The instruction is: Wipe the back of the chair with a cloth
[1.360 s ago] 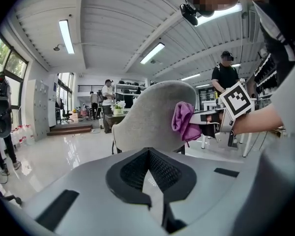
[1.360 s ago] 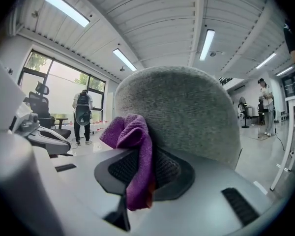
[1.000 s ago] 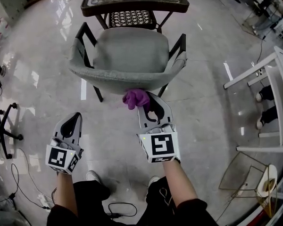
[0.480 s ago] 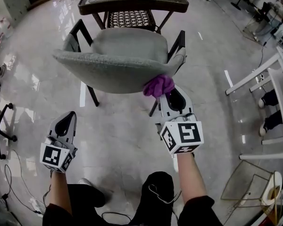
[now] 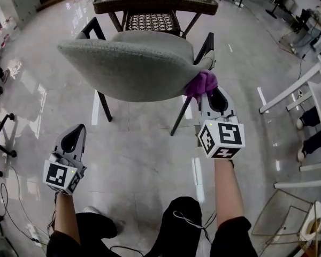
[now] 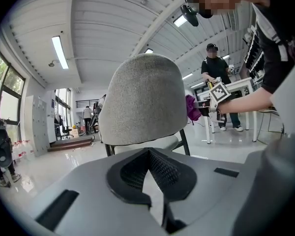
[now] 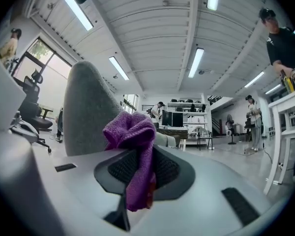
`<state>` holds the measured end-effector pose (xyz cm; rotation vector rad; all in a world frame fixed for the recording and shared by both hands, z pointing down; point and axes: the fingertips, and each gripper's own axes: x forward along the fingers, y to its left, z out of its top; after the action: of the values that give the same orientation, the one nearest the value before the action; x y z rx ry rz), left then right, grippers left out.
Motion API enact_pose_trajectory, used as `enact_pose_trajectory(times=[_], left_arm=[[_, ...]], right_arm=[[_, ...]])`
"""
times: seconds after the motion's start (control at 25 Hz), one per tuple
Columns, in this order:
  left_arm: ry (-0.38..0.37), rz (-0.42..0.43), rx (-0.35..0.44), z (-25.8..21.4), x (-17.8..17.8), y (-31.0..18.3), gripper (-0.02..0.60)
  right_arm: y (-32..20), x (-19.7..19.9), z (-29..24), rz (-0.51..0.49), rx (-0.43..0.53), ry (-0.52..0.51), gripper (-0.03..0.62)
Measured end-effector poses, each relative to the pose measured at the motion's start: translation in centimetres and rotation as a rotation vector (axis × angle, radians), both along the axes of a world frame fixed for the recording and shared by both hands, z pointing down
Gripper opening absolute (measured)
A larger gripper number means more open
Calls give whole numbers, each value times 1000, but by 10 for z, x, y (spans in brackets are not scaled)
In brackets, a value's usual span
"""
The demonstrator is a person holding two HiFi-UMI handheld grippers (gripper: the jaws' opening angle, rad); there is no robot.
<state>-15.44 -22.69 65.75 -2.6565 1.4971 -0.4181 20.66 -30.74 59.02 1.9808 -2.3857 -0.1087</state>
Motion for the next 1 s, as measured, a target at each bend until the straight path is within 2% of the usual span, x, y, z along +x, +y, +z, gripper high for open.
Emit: enact_pose_trajectory(times=[0.16, 0.24, 0.32, 0.4, 0.56, 0.68, 0.84, 1.0], left_arm=[[-20, 0, 10, 7, 2, 10, 9], [-24, -4, 23, 9, -1, 15, 9], [-15, -9, 58, 8, -7, 16, 9], [0, -21, 85, 4, -13, 15, 9], [38, -45, 91, -4, -18, 17, 9], [49, -50, 109, -6, -25, 20, 9], [62, -94, 118, -11, -40, 23, 9], [62, -123, 100, -3, -58, 33, 9]], right_arm=[[-12, 23, 8, 63, -30, -44, 89], [-6, 28, 4, 96, -5, -15, 87], [8, 21, -2, 98, 33, 33, 86], [27, 4, -10, 62, 60, 29, 86], [62, -55, -22, -46, 112, 38, 86], [73, -110, -14, -141, 104, 42, 86], [64, -188, 9, -250, 52, 10, 86], [49, -257, 15, -309, 42, 19, 86]])
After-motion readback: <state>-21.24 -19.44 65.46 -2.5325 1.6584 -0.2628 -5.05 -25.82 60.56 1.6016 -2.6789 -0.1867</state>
